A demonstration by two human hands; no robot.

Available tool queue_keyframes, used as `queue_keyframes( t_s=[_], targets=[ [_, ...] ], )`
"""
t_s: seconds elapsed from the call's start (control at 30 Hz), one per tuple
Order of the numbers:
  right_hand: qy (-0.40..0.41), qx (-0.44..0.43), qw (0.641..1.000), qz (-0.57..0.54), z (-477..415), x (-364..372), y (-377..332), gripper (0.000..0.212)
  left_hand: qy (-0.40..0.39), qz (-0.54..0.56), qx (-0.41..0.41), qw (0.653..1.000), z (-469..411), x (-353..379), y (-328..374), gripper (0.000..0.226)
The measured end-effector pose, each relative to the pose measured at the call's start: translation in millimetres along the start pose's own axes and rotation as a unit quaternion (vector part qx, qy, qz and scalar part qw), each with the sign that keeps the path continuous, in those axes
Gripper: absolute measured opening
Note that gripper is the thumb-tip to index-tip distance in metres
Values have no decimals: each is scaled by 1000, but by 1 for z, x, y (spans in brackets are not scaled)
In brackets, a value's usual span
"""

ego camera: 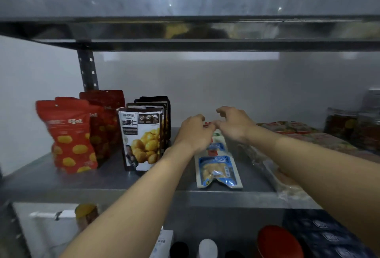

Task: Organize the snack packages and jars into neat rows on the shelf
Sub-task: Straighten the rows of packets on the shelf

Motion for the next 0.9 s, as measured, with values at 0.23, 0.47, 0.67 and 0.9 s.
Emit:
queue_keyframes(
  t_s=[0.23,0.47,0.67,0.9],
  targets=[
    [37,16,996,-77,51,2,-34,55,28,10,22,999,63,-37,8,49],
    [6,40,976,-213,91,35,-78,61,214,67,-10,974,126,-77,-23,20],
    [-39,85,962,-258,112,55,-100,63,237,131,-127,954,136,-99,-57,37],
    [-26,155,909,-386,105,87,-120,80,145,311,-216,914,110,-119,-97,54]
  ],
)
Point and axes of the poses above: each hand's wrist, its own z-axis away from the middle knuckle, its own x-axis out of the palm, y = z × x, the point moved 1 cm from there along -z, towards the middle knuckle, and after that the axes turned 4 degrees about z, right-handed, at the moved point
